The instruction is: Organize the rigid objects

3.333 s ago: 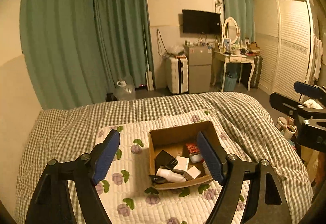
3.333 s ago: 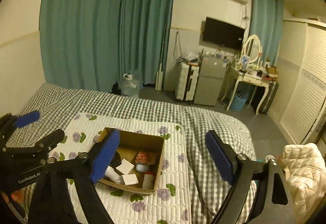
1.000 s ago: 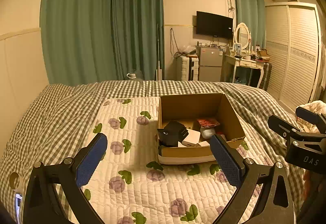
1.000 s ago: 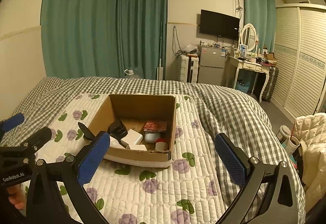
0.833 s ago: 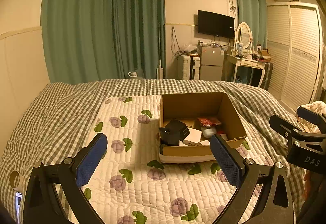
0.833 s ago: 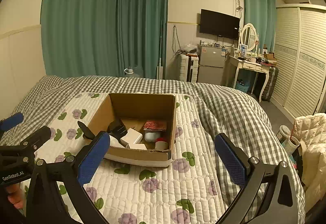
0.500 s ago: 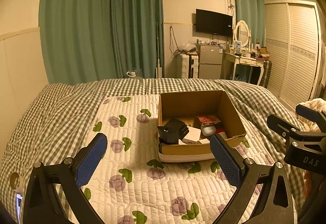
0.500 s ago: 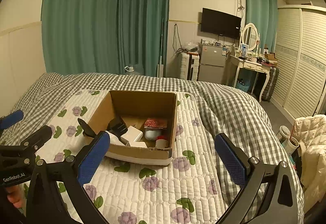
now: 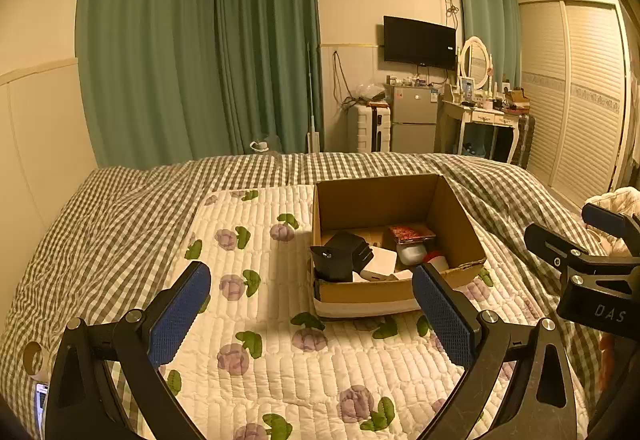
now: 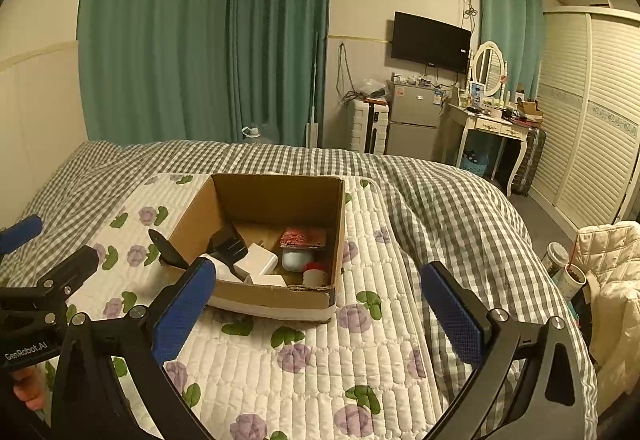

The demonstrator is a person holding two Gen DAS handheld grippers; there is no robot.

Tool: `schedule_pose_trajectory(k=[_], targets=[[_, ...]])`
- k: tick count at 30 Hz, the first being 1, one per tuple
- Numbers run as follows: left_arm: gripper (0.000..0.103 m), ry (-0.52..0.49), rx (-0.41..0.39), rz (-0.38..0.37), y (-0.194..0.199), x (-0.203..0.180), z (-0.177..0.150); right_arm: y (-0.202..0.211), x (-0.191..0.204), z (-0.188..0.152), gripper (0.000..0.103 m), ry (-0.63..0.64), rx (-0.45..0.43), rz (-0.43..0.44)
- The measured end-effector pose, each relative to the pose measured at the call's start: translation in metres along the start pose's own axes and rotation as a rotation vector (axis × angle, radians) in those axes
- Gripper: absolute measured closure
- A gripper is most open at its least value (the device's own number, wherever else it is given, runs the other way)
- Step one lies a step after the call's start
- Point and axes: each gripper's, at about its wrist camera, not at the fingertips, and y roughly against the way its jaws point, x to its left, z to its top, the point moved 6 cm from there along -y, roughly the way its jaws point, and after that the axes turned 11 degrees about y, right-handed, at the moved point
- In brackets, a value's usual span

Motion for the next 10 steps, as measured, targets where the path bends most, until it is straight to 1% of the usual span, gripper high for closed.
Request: schedule_pose_trajectory(k=[10], targets=[[0.0, -0.012, 0.005, -0.008, -0.0004, -0.0027, -0.0016, -0.0019, 0.0002, -0.002, 0.0, 0.004, 0.008, -0.006]])
